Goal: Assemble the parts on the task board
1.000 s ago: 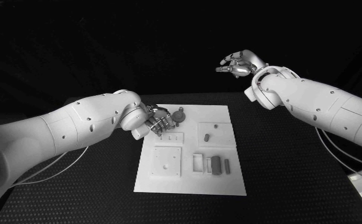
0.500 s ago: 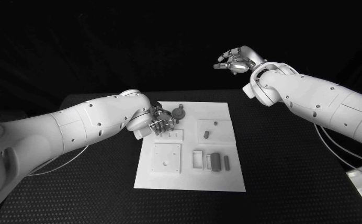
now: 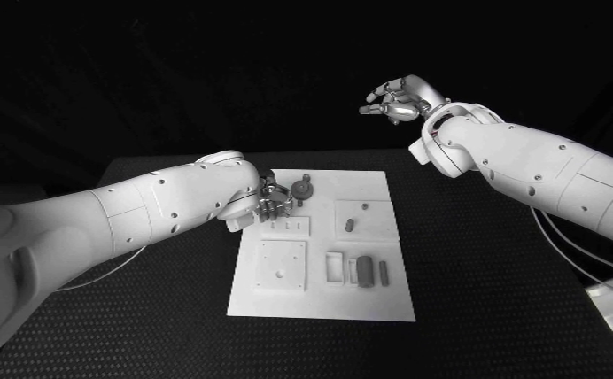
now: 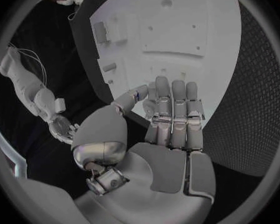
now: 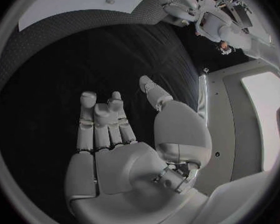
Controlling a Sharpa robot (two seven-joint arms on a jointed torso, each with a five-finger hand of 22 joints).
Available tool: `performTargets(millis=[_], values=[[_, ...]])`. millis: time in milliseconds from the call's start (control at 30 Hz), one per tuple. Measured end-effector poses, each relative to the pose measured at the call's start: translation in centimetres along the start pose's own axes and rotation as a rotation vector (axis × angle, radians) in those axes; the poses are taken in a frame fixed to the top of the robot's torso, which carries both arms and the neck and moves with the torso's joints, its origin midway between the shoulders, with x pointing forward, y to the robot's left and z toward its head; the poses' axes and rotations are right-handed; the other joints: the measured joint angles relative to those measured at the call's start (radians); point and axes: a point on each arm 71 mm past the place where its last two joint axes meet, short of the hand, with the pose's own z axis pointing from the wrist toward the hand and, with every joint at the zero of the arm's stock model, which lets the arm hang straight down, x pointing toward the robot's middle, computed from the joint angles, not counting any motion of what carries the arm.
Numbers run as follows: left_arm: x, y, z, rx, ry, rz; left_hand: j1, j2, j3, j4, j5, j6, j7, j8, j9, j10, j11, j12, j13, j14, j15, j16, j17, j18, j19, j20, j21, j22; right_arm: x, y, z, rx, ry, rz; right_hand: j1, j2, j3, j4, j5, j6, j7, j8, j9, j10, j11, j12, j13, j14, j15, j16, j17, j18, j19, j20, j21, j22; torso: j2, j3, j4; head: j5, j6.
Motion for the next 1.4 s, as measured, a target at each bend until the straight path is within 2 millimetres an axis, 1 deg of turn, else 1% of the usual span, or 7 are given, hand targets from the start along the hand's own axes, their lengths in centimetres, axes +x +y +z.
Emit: performTargets(millis=[33, 333, 467, 500, 633, 800, 1400], values=[[0.0, 0.0, 0.1, -0.001, -0.001, 0.004, 0.000, 0.000, 0.000, 0.000, 0.000, 0.000, 0.000, -0.002, 0.000, 0.001, -0.001, 0.000, -0.001, -0.003, -0.003, 0.005, -0.006, 0.000, 0.002, 0.002, 0.000, 0.000, 0.0, 0.0, 0.0, 0.000, 0.001, 0.000, 0.000, 0.000, 0.000, 0.000, 0.000, 0.000, 0.000, 0.000, 0.000, 0.000, 0.000, 0.000, -0.001, 0.000, 0.000, 0.000, 0.000, 0.000, 0.000, 0.000, 0.000, 0.000, 0.000, 0.0000, 0.0000, 0.000, -0.001], [0.8, 0.0, 0.7, -0.011, -0.002, 0.030, -0.005, 0.004, 0.000, 0.005, 0.006, 0.006, -0.001, -0.006, 0.004, 0.004, -0.004, 0.004, -0.007, -0.003, -0.003, 0.017, -0.027, 0.000, 0.002, 0.002, 0.000, 0.000, 0.2, 0.2, 0.1, -0.002, 0.006, 0.002, 0.000, 0.000, 0.000, 0.000, 0.000, 0.002, 0.003, 0.000, -0.001, 0.000, 0.000, 0.004, -0.001, 0.000, 0.000, 0.000, 0.000, 0.000, 0.000, 0.000, 0.000, 0.000, 0.000, 0.0000, -0.0003, -0.003, -0.006], [1.0, 0.1, 0.9, -0.015, 0.001, 0.034, -0.007, 0.003, -0.001, 0.005, 0.006, 0.007, -0.001, -0.009, 0.006, 0.004, -0.004, 0.004, -0.009, -0.006, -0.006, 0.024, -0.033, 0.000, 0.002, 0.002, 0.000, 0.000, 0.3, 0.2, 0.1, -0.003, 0.008, 0.003, 0.000, 0.000, -0.003, -0.003, 0.000, 0.002, 0.003, 0.000, -0.001, 0.000, 0.000, 0.004, -0.002, 0.000, 0.000, 0.000, 0.000, 0.000, 0.000, 0.000, 0.000, 0.000, 0.001, 0.0000, -0.0006, -0.005, -0.007], [1.1, 0.1, 0.9, -0.016, 0.002, 0.036, -0.008, 0.002, -0.001, 0.005, 0.006, 0.007, -0.001, -0.010, 0.020, 0.004, -0.004, 0.004, -0.009, -0.006, -0.006, 0.024, -0.035, 0.000, 0.002, 0.002, 0.000, 0.000, 0.3, 0.2, 0.1, -0.003, 0.008, 0.003, 0.004, 0.004, -0.003, -0.003, 0.000, 0.002, 0.003, 0.000, -0.001, 0.000, 0.000, 0.004, -0.002, 0.000, 0.000, 0.000, 0.000, 0.000, 0.000, 0.000, 0.000, 0.000, 0.001, 0.0000, -0.0006, -0.005, -0.008], [1.3, 0.1, 1.0, -0.019, 0.012, 0.040, -0.009, 0.001, -0.001, 0.005, 0.006, 0.008, -0.001, -0.012, 0.020, 0.004, -0.004, 0.004, -0.012, -0.006, -0.006, 0.032, -0.041, 0.000, 0.002, 0.002, 0.000, 0.000, 0.3, 0.2, 0.1, -0.003, 0.010, 0.003, 0.004, 0.004, -0.003, -0.003, 0.000, 0.001, 0.003, 0.000, -0.001, 0.000, 0.000, 0.004, -0.002, 0.000, 0.000, 0.000, 0.000, 0.000, 0.000, 0.000, 0.000, 0.000, 0.001, -0.0001, -0.0004, -0.006, -0.010], [1.4, 0.0, 1.0, -0.018, 0.025, 0.047, -0.010, 0.002, -0.001, 0.005, 0.006, 0.009, -0.002, -0.013, 0.020, 0.004, -0.003, 0.004, -0.013, -0.006, -0.006, 0.032, -0.047, 0.000, 0.002, 0.002, 0.000, 0.000, 0.3, 0.2, 0.1, -0.003, 0.012, 0.003, 0.008, 0.008, -0.005, -0.005, 0.000, 0.001, 0.003, 0.000, -0.002, 0.000, 0.000, 0.004, -0.003, 0.000, 0.001, 0.000, 0.000, 0.000, 0.000, 0.000, 0.000, 0.000, 0.000, 0.0006, 0.0000, -0.008, -0.012], [2.1, 0.1, 1.3, -0.025, 0.052, 0.056, -0.009, 0.003, -0.002, 0.006, 0.005, 0.010, -0.003, -0.013, 0.028, 0.006, 0.000, 0.008, -0.020, -0.011, -0.009, 0.051, -0.072, 0.000, 0.002, 0.002, 0.000, 0.001, 0.4, 0.3, 0.2, -0.004, 0.017, 0.003, 0.008, 0.008, -0.008, -0.008, 0.000, 0.000, 0.003, 0.000, -0.002, 0.000, 0.000, 0.004, -0.004, -0.001, 0.001, 0.000, 0.000, 0.000, 0.000, 0.000, 0.000, 0.000, 0.000, 0.0004, 0.0005, -0.010, -0.017]])
